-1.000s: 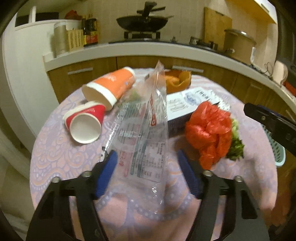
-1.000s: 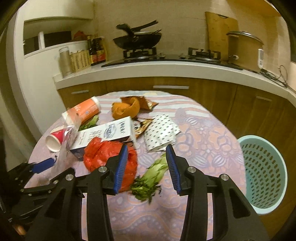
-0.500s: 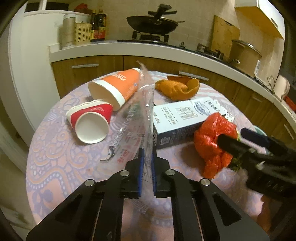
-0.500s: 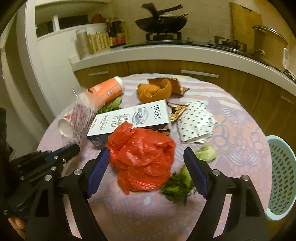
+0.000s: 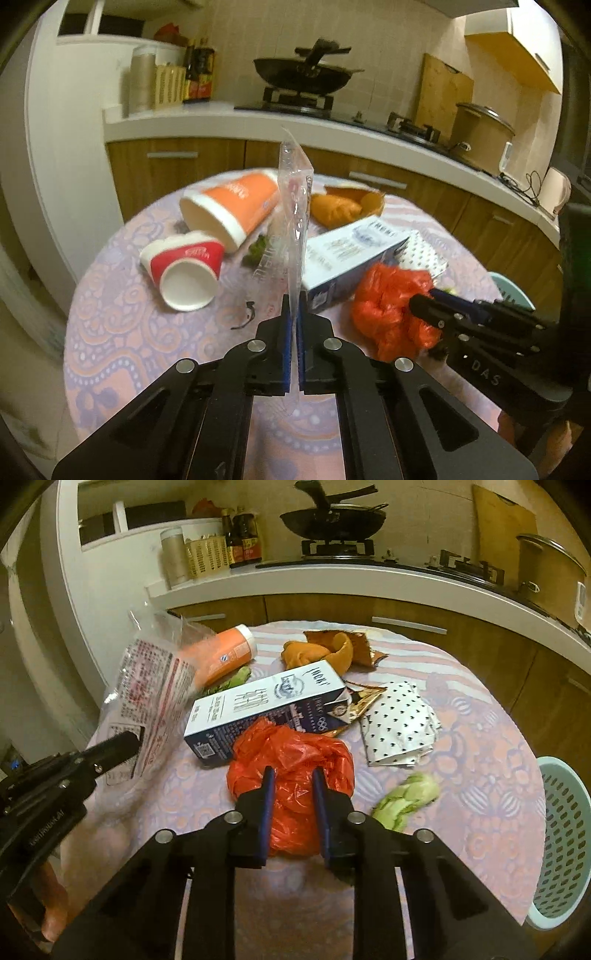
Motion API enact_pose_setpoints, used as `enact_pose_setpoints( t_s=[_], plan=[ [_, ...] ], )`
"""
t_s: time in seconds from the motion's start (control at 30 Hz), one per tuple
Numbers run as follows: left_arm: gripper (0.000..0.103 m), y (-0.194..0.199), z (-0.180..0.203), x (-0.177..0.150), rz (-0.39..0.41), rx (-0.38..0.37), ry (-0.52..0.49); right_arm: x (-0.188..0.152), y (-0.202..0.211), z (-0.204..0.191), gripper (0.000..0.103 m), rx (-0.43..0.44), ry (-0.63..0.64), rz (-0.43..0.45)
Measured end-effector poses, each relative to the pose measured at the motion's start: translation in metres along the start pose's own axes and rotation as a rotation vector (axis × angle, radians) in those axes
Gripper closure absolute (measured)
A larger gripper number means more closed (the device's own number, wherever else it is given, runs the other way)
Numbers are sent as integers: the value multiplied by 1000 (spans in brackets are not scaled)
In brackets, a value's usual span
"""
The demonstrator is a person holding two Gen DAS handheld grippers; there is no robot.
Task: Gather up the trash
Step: 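Grasp the red plastic bag with the right tool and lift it, then carry both items over the blue basket and open both tools to drop them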
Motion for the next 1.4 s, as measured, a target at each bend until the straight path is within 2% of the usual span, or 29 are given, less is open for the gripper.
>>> enact_pose_setpoints(
  t_s=[0.1,0.13,0.17,0.2,0.23,0.27,0.47,0.53,0.57,0.7,0.87,1.07,1.17,1.4],
  plan=[
    [103,5,5,1,7,-8,-7,-1,6,2,87,13,8,8],
    [103,6,7,1,10,-7,-11,-1,6,3,84,17,8,6],
    [103,7,9,0,10,-9,-12,-1,5,3,63,28,7,-5],
    [103,7,9,0,9,-11,-12,-2,2,4,22,33,3,-16],
    [103,7,10,-1,7,-12,-15,-3,1,5,8,18,-6,-17],
    [103,6,10,-2,6,-11,-19,-2,1,5,6,14,-7,-11],
    [103,5,5,0,7,-13,-14,-2,-32,1,8,28,-15,-80],
    [103,6,4,0,9,-13,-13,-2,-37,-3,20,0,15,-91],
    [103,7,3,1,11,-11,-12,-2,-38,-5,35,-11,35,-98],
    [103,9,5,3,16,-16,-12,0,-28,-4,43,-2,35,-64],
    [103,14,21,8,32,-38,-38,9,12,12,44,-19,-1,27],
    [103,20,64,15,54,-109,-92,18,64,43,44,-106,-31,118],
    [103,19,96,16,39,-189,-121,15,88,72,44,-169,-65,147],
    [103,7,174,2,3,-301,-215,-13,128,152,44,-300,-184,158]
  ],
)
Point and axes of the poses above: each gripper's, at about its wrist camera, not at the fingertips, and y roughly against the way its jaws point, z to its right, x to its top, the point moved 5 cm from there along -y, roughly the way its jaws point, and after that the axes turned 13 degrees about y, right-handed, at the moved point
